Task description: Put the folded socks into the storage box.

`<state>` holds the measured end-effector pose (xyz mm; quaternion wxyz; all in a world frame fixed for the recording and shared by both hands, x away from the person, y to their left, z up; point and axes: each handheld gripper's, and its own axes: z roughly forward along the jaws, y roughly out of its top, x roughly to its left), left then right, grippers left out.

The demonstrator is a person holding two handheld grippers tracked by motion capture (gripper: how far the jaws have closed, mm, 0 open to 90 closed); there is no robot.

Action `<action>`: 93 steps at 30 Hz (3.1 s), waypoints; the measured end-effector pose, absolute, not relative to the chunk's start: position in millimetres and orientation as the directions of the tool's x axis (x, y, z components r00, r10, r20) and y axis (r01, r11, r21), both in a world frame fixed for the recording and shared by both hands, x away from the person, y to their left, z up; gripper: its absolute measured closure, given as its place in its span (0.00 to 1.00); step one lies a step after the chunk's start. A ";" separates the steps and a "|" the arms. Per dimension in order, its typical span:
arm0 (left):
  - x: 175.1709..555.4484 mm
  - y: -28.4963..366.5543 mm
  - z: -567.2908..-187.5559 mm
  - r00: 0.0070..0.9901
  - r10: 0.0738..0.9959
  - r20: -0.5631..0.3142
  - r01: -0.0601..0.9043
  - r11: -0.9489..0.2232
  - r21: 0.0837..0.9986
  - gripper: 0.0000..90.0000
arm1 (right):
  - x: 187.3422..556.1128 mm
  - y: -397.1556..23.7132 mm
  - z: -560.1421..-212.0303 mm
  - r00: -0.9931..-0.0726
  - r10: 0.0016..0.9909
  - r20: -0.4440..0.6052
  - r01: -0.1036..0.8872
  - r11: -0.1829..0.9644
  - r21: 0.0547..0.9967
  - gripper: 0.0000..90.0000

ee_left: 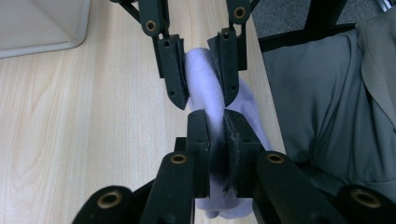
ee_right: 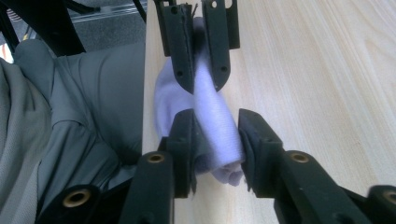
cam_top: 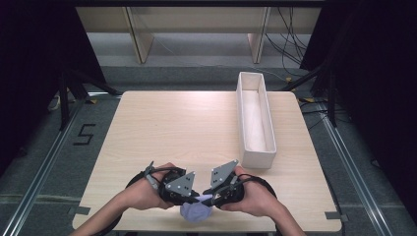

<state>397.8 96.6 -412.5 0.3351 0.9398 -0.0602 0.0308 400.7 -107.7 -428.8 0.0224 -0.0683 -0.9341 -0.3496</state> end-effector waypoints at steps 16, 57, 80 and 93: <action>397.9 107.8 -404.7 0.985 0.118 0.125 -0.007 -0.701 0.713 0.48 | 405.4 -119.4 -418.0 -0.971 0.233 0.052 0.209 0.727 0.654 0.92; 392.0 167.9 -444.7 0.866 0.500 -0.026 0.338 -0.546 0.767 0.40 | 419.8 -163.7 -399.8 -0.917 0.389 0.087 0.331 0.620 0.712 0.91; 388.4 164.7 -442.3 0.869 0.493 -0.033 0.332 -0.533 0.778 0.40 | 437.7 -193.2 -364.1 -0.890 0.454 0.054 0.352 0.604 0.715 0.90; 388.1 164.4 -443.5 0.869 0.494 -0.036 0.339 -0.541 0.770 0.40 | 453.9 -213.7 -336.5 -0.864 0.503 0.040 0.376 0.589 0.715 0.90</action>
